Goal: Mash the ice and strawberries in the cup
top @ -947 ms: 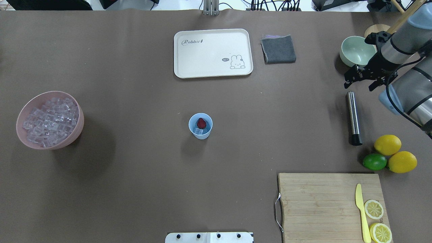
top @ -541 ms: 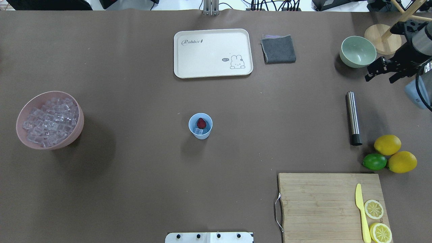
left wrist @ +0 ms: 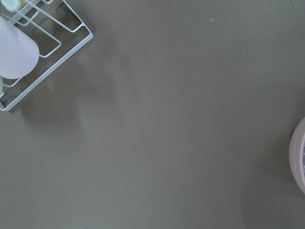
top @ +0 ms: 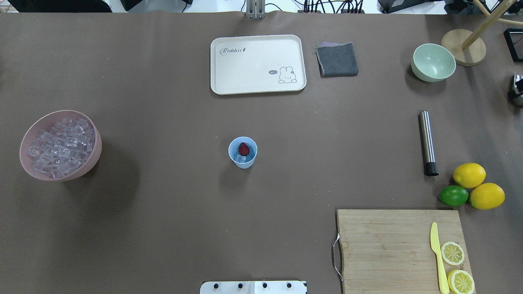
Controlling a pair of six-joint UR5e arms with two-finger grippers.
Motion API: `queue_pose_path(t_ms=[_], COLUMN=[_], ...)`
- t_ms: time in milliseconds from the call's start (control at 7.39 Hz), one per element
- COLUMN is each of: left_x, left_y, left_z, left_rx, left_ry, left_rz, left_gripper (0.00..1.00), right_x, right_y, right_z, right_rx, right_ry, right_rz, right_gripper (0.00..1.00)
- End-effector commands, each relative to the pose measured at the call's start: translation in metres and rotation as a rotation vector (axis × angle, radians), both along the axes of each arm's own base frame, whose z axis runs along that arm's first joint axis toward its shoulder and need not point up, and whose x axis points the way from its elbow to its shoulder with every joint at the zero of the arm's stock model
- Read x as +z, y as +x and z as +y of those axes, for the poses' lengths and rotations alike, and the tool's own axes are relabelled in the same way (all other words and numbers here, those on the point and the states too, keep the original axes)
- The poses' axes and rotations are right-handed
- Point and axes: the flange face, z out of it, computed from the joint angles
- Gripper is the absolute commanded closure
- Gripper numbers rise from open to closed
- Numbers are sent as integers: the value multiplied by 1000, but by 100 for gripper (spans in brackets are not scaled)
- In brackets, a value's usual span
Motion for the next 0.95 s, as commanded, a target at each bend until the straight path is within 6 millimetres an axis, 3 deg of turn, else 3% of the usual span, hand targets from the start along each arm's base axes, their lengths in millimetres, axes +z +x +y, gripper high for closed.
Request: queue_pose_path(t_ms=[0, 271, 406, 677, 812], left_x=[33, 36, 39, 37, 37], left_y=[-5, -5, -6, -5, -5], left_z=[7, 10, 11, 9, 9], left_rx=[-14, -85, -85, -85, -86], left_ry=[-67, -133, -128, -121, -121], left_rz=[1, 3, 0, -3, -3], left_gripper=[3, 3, 3, 3, 3], right_x=[38, 52, 49, 27, 22], right_y=[59, 88, 98, 91, 92], right_z=[57, 71, 64, 30, 25], right_rx=[22, 11, -13, -57, -60], right_ry=[23, 12, -10, -50, -42], right_rz=[4, 19, 33, 117, 136], right_gripper=[0, 0, 0, 0, 0])
